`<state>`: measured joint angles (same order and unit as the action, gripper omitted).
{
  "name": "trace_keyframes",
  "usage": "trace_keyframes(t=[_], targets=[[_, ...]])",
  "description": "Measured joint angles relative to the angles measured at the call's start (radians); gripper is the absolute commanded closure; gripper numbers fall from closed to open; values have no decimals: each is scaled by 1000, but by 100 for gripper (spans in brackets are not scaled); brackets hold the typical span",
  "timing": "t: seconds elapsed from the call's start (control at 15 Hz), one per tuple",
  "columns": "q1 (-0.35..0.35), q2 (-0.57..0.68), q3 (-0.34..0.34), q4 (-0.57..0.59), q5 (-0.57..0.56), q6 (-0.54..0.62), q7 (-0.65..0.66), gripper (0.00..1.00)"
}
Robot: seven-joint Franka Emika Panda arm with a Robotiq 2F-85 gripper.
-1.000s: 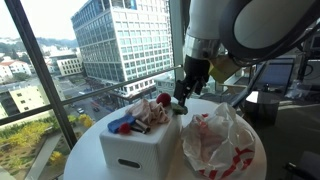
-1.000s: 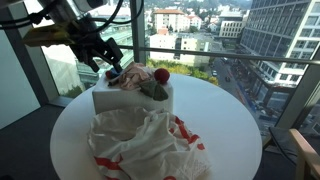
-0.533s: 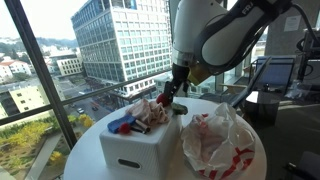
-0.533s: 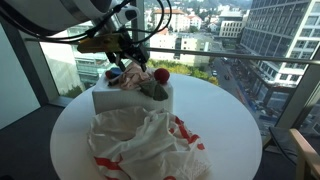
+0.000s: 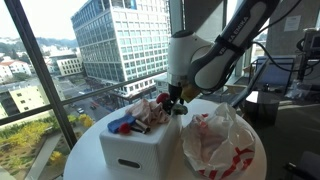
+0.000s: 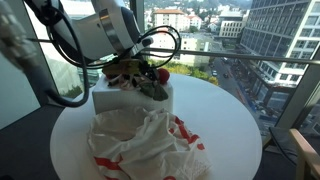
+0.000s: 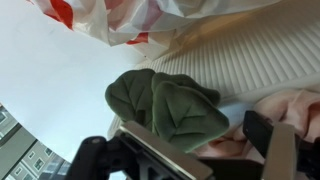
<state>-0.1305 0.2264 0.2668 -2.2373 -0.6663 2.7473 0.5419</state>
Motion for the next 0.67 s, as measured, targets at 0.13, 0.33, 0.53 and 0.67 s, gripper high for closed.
trace_keyframes(t=[0.13,0.33,0.53,0.67], targets=[[5,37,-18,24,-60,8,37,0],[16,58,-40,43,-134,18,93,0],[24,67,-57,48,-190,40,159,26],[25,69,-65,47,-199,74,201,42]])
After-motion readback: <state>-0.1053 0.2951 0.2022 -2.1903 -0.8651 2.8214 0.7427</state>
